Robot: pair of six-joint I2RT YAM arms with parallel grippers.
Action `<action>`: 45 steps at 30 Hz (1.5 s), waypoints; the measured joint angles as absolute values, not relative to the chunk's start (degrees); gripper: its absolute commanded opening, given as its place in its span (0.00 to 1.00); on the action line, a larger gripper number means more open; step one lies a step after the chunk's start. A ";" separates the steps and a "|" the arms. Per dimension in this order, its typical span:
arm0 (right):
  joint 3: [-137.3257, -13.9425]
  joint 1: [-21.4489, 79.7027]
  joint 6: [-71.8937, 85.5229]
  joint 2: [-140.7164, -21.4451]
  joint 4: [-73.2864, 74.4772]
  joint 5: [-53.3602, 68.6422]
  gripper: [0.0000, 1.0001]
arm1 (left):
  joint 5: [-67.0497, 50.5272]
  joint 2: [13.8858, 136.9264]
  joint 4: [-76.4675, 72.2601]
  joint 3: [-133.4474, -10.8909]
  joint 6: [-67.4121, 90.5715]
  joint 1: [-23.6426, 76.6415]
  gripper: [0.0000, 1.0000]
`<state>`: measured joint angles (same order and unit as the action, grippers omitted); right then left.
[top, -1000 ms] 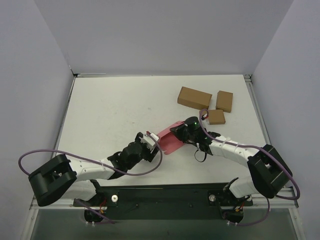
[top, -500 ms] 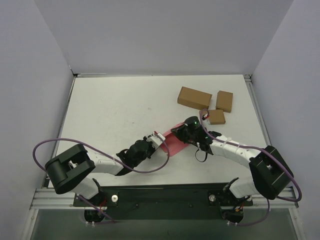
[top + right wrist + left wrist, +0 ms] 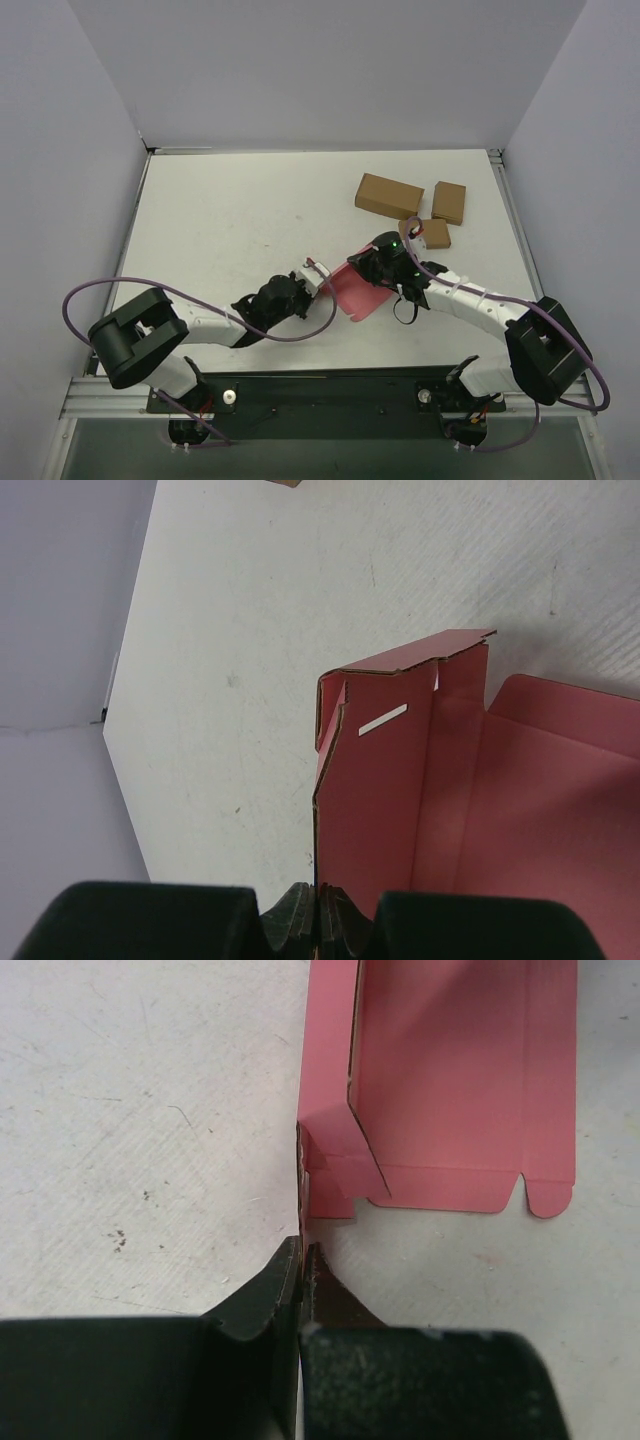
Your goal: Fold the paper box
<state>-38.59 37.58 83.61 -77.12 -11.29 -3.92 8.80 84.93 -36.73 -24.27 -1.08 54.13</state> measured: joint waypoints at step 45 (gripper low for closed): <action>-21.08 35.29 74.19 -83.00 -52.14 -1.96 0.01 | -8.45 84.93 -28.05 -28.67 13.26 47.11 0.20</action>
<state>-21.08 35.29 74.19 -83.00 -52.14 -1.96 -8.45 84.93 -28.05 -28.67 13.26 47.11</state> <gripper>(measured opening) 0.050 0.063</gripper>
